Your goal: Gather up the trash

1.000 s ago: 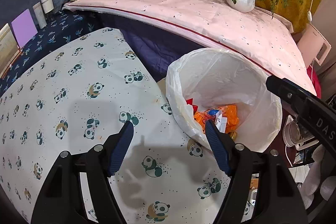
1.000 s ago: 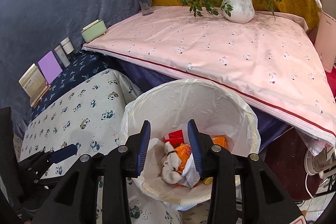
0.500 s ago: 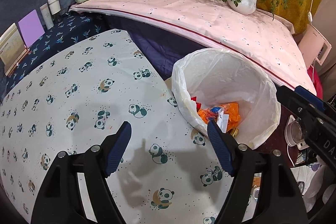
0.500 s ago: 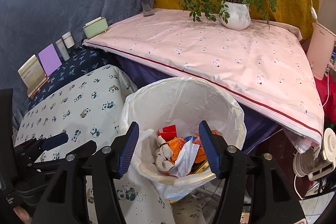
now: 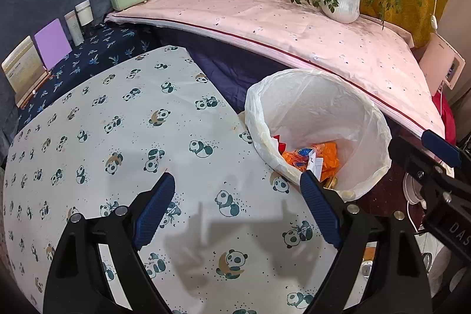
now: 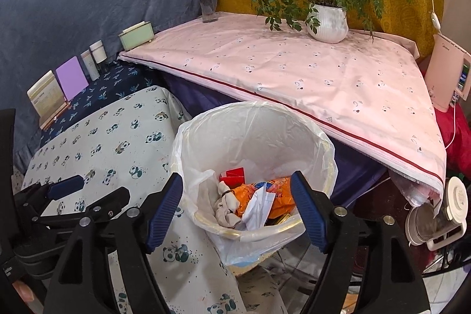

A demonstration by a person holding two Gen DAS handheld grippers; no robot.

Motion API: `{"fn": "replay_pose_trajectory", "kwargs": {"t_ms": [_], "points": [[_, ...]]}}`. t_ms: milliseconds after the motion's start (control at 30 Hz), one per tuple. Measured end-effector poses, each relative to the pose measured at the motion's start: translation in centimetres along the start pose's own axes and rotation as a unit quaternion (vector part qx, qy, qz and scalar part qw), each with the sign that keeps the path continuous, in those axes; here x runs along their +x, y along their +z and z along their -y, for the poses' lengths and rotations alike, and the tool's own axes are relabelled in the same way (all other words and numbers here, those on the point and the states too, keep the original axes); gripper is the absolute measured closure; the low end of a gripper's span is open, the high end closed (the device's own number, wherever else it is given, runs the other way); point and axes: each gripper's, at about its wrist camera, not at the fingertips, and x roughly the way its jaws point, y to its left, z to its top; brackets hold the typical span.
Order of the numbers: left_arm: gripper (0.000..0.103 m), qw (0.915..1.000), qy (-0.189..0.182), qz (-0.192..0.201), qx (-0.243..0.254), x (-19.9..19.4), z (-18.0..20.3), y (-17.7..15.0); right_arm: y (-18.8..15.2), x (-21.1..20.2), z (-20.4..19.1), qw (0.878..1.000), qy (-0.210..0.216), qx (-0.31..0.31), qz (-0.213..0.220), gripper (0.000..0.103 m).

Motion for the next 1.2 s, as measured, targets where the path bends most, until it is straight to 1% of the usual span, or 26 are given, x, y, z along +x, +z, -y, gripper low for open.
{"fn": "replay_pose_trajectory", "kwargs": {"t_ms": [133,233,300,400,733,833,1200], "points": [[0.02,1.0,0.002,0.001,-0.001,-0.3,0.0,-0.4,-0.6,-0.4,-0.2,1.0,0.001,-0.005,0.001,0.019],[0.019,1.0,0.005,0.001,-0.001,-0.4,0.0,-0.7,-1.0,-0.6,-0.4,1.0,-0.002,-0.01,0.002,0.019],[0.015,1.0,0.009,0.002,0.0,-0.5,0.1,-0.9,-1.1,-0.7,-0.4,1.0,-0.004,-0.01,0.002,0.018],[0.014,0.9999,0.014,0.006,0.003,-0.8,0.2,-1.2,-1.5,-0.7,-0.4,1.0,-0.004,-0.012,-0.001,0.012],[0.012,0.9998,0.021,0.003,-0.001,-0.8,0.1,-2.1,-2.9,-0.5,-0.5,1.0,-0.007,-0.022,-0.014,0.012],[0.011,0.9997,0.023,0.001,0.0,-0.8,0.2,-2.3,-3.2,-0.6,-0.5,1.0,-0.01,-0.022,-0.012,0.012],[0.01,0.9996,0.029,-0.004,0.002,-0.7,0.6,-2.9,-3.9,-1.2,0.3,1.0,-0.02,-0.015,-0.005,0.012]]}}
